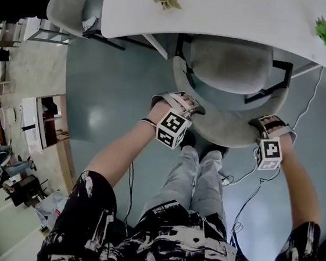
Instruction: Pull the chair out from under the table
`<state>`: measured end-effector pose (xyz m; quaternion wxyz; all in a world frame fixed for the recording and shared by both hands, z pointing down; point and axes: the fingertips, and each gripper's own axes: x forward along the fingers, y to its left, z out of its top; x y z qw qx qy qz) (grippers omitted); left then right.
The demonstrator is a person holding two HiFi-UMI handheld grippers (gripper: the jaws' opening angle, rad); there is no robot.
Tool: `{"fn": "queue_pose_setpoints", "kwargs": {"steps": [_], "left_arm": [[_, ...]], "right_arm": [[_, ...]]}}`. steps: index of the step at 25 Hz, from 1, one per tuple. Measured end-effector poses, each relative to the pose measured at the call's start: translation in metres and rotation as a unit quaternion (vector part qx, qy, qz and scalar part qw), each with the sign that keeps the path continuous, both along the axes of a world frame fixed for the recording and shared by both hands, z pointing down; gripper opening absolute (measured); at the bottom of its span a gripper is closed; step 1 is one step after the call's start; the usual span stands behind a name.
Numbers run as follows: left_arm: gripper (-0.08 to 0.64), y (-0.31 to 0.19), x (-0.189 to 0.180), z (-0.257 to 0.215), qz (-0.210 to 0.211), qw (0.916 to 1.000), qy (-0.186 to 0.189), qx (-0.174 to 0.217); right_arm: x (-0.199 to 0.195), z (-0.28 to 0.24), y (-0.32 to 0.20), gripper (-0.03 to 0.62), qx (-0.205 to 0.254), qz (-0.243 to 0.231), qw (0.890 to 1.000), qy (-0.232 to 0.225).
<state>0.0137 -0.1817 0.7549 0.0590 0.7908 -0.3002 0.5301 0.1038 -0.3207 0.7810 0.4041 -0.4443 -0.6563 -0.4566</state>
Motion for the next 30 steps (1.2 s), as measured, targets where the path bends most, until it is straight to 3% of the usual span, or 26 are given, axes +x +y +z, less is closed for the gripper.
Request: {"fn": "queue_pose_setpoints", "kwargs": {"steps": [11, 17, 22, 26, 30], "left_arm": [[0.077, 0.061, 0.116, -0.001, -0.016, 0.9998, 0.008, -0.001], [0.075, 0.088, 0.171, -0.003, 0.002, 0.9999, 0.015, -0.006], [0.075, 0.09, 0.197, -0.005, 0.007, 0.9998, 0.019, -0.006], [0.075, 0.09, 0.214, -0.006, -0.008, 0.9998, 0.018, -0.006], [0.075, 0.09, 0.217, -0.004, -0.012, 0.9998, 0.017, -0.006]], "right_arm": [[0.11, 0.0, 0.057, 0.058, 0.008, -0.004, 1.0, 0.002], [0.167, -0.008, 0.088, 0.063, 0.009, 0.037, 0.999, 0.015], [0.196, -0.012, 0.091, 0.063, 0.011, 0.046, 0.998, 0.031], [0.214, -0.006, 0.087, 0.063, 0.014, 0.022, 0.999, 0.029], [0.214, -0.01, 0.087, 0.063, 0.015, 0.02, 0.999, 0.034]]}}
